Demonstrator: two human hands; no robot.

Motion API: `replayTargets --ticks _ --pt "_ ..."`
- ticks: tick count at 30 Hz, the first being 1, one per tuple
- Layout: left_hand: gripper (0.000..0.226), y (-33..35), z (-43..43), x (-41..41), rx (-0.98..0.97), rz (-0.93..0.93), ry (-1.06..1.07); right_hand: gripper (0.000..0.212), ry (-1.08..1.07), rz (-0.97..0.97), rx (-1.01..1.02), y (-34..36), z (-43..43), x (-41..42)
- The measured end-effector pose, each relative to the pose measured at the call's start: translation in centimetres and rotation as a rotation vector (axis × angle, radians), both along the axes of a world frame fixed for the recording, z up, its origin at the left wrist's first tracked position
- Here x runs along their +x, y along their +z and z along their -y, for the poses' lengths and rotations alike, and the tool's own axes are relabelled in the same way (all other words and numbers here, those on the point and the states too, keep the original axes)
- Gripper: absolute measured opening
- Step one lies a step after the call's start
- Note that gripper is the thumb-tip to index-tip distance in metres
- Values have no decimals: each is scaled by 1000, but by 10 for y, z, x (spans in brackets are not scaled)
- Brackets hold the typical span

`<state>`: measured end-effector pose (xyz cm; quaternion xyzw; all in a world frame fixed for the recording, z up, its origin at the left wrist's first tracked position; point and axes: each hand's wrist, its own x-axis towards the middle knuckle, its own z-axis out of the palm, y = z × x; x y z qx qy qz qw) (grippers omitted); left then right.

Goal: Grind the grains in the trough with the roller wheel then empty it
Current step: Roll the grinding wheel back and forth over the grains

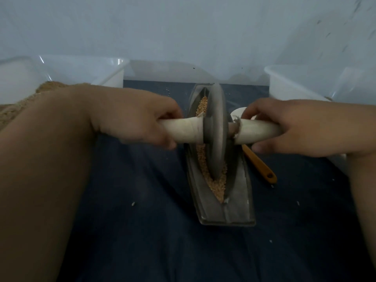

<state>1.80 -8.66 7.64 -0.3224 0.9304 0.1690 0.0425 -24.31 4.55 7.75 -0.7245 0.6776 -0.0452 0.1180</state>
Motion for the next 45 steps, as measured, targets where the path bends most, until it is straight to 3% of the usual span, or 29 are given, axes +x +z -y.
replayTargets --ticks 3,5,7,11,15,19,23,26,30,34,36,41,45 --pt "34 -8 15 -4 -165 -194 74 55 -58 -44 -191 -24 17 -10" --pt "27 -21 23 -14 -427 -291 119 49 -111 -100 -395 -43 34 -15" --pt "35 -38 27 -29 -677 -365 206 39 -182 -194 -568 -58 52 -17" --pt "54 -60 30 -48 -820 -387 317 34 -303 -260 -728 -73 80 -20" --pt "56 -58 33 -47 -784 -342 322 44 -279 -319 -696 -73 78 -18" --pt "38 -32 21 -31 -707 -157 211 38 -203 -292 -471 -42 45 -3" --pt "48 -6 -11 -8 -672 111 23 37 -115 -375 -171 -10 0 13" --pt "49 3 -27 -6 -637 227 -28 40 -104 -318 -46 1 -13 20" --pt "40 -2 -18 -10 -616 183 40 49 -128 -206 -123 -8 -1 9" --pt "31 -23 1 -32 -654 -215 252 61 -254 -155 -385 -44 34 -4" --pt "43 -38 13 -43 -720 -339 350 73 -352 -145 -506 -58 51 -6" --pt "69 -60 35 -49 -725 -249 416 83 -318 -221 -671 -67 71 -9" --pt "86 -64 36 -41 -593 -176 401 84 -258 -392 -738 -68 69 -2"
